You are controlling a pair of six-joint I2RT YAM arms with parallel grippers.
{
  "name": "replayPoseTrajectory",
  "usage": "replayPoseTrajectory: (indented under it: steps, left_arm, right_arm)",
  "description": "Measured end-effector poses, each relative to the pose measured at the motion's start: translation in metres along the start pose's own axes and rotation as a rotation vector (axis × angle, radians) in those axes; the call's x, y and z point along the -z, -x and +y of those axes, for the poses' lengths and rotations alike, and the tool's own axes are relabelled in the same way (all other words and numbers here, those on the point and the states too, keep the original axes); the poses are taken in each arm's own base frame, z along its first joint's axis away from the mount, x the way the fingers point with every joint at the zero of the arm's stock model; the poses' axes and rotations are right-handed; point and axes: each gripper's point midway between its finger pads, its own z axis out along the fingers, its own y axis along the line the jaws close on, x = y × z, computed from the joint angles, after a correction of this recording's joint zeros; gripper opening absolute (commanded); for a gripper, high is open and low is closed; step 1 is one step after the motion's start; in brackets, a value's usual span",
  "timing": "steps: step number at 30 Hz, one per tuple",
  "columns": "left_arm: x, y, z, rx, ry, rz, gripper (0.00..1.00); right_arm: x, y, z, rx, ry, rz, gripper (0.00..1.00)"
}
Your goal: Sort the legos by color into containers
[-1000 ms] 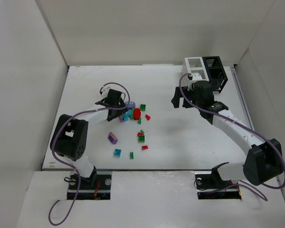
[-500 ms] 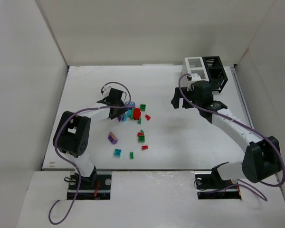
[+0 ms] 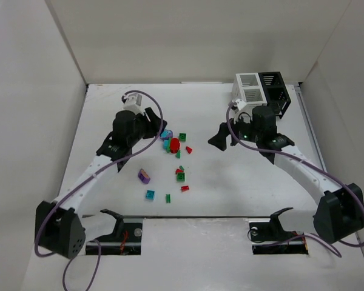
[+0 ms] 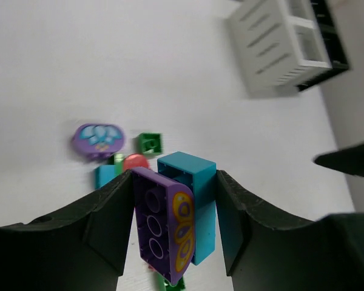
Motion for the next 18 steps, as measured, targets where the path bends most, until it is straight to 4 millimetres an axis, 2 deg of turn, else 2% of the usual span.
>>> replayPoseTrajectory:
  steps: [4,7,13,18]
  left_arm:
    - [0.033,0.019,-0.048,-0.083,-0.235,-0.071,0.37]
    - [0.052,0.024,-0.072,-0.119,-0.355,-0.101,0.39]
    - [0.073,0.027,-0.093,-0.122,-0.456,-0.134,0.39]
    - [0.085,0.032,-0.100,-0.089,-0.488,-0.173,0.39]
  right_arm:
    - [0.005,0.024,0.045,0.080,0.199,-0.095,0.98]
    - [0.004,0.040,0.078,0.121,0.307,-0.159,0.98]
    - [-0.001,0.067,0.131,0.116,0.442,-0.248,0.98]
    - [-0.015,0.085,0.147,0.019,0.512,-0.304,0.97]
